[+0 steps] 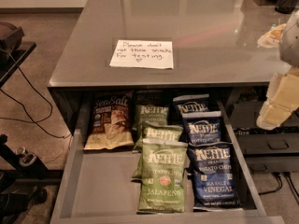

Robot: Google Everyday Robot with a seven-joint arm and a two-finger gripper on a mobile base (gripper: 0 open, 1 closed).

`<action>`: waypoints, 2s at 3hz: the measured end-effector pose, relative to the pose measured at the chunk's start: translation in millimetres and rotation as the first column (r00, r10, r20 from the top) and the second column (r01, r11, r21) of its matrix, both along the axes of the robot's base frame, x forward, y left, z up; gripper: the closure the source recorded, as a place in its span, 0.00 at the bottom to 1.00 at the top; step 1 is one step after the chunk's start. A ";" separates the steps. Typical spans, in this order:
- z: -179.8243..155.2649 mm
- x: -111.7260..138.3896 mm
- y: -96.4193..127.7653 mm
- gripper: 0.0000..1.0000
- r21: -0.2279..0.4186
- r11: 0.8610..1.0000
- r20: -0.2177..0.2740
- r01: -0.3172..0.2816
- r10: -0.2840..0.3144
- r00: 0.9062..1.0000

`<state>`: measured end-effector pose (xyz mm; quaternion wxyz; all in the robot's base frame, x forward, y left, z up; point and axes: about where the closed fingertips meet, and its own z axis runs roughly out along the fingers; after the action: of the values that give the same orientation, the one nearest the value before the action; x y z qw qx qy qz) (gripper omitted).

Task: Pick green jalapeno chip bag from top drawer and place on counter

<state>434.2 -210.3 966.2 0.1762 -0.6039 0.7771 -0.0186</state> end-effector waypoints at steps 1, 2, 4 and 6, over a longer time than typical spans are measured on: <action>-26.3 -8.5 21.7 0.00 0.105 0.994 0.000 -0.024 0.024 1.000; -61.7 -12.6 50.8 0.00 0.249 0.967 -0.010 -0.054 0.058 0.998; -146.4 -30.7 135.1 0.00 0.513 0.854 -0.116 -0.089 0.172 0.978; -174.2 -27.6 140.0 0.00 0.475 0.863 -0.041 -0.171 0.216 0.975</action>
Offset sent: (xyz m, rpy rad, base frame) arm -0.0165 0.0897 -0.1066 0.4693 0.0428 0.0979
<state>406.6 -70.3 792.0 0.2813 -0.6186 0.7012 0.2155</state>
